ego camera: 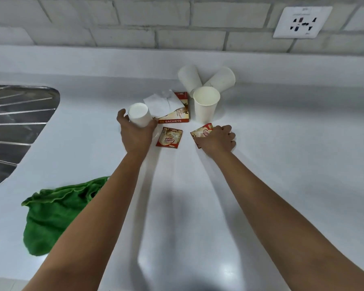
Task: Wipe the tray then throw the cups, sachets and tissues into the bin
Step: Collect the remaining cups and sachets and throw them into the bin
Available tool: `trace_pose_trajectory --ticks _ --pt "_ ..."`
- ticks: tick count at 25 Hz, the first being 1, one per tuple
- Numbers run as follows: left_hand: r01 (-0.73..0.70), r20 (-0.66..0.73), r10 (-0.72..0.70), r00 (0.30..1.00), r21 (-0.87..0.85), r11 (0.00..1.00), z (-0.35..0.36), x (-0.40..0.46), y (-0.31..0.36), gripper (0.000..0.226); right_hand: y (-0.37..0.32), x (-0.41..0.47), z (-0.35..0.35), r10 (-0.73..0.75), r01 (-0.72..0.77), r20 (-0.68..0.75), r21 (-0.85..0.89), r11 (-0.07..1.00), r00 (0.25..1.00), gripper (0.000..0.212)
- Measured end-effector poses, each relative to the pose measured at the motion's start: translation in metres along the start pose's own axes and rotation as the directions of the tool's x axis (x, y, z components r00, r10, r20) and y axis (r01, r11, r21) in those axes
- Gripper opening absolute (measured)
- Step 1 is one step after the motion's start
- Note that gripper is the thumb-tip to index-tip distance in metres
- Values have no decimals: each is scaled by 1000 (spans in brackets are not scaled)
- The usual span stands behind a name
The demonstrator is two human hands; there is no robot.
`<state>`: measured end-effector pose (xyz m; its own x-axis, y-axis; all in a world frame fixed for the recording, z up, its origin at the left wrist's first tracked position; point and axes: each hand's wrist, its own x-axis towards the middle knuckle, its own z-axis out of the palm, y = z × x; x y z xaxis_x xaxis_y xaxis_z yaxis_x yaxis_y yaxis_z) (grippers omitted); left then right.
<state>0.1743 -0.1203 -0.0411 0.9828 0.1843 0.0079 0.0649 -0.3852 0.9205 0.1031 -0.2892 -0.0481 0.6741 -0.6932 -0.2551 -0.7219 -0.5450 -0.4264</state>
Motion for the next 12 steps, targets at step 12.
trace_pose_trajectory --ticks 12 --pt "-237 8 243 970 -191 953 6 -60 52 73 54 -41 -52 -44 55 -33 594 802 998 28"
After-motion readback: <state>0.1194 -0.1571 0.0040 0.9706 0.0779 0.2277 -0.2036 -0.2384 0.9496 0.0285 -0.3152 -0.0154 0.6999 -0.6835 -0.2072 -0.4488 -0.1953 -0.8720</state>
